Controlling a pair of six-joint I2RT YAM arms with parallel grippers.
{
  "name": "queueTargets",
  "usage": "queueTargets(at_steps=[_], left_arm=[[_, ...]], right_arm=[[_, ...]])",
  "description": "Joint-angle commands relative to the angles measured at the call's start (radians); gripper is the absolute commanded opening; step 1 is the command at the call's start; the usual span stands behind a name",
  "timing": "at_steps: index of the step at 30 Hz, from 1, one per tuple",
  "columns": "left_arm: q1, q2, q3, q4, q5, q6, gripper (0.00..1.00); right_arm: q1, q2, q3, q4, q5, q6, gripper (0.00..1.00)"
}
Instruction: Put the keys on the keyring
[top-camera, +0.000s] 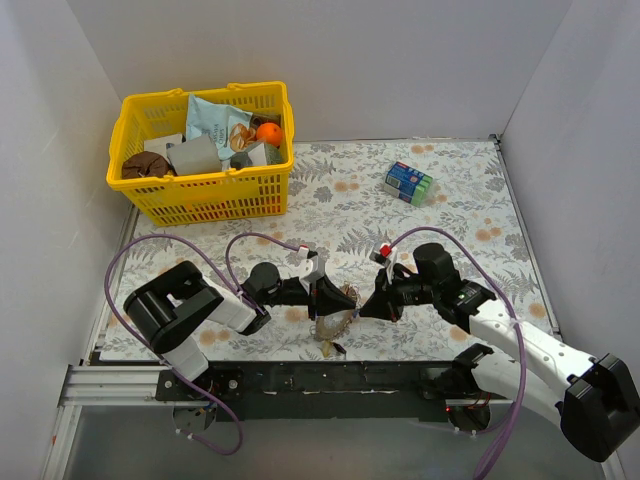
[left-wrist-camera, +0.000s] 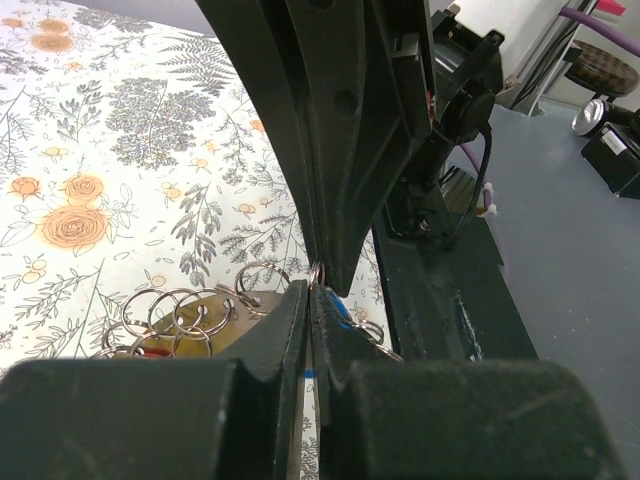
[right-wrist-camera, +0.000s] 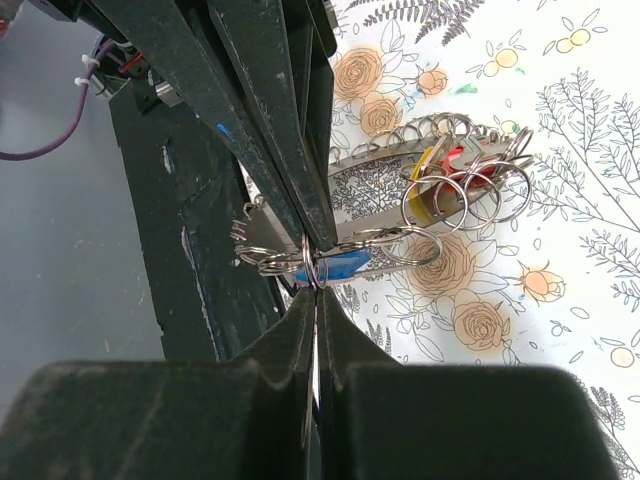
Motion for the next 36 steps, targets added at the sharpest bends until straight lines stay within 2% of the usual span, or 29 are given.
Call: queueTargets(at_steps=[1,26,36], left_arm=[[-0.004,-0.051,0.024,0.297,0.013,-0.01,0.0],[-0.004,-0.063,0.031,0.412,0.022,-0.089,0.0],[-0.004,-0.055,0.04,0.499,0.034,-0.158,0.0]], right_arm=[[-0.003,-0.011,-0.02,0.085,-0.023,0.0,0.01],[-0.003,0.013,-0.096,0.208,-0.078,0.033,0.01],[-0.003,0.004,-0.162,0.337,-0.081,0.072,0.01]])
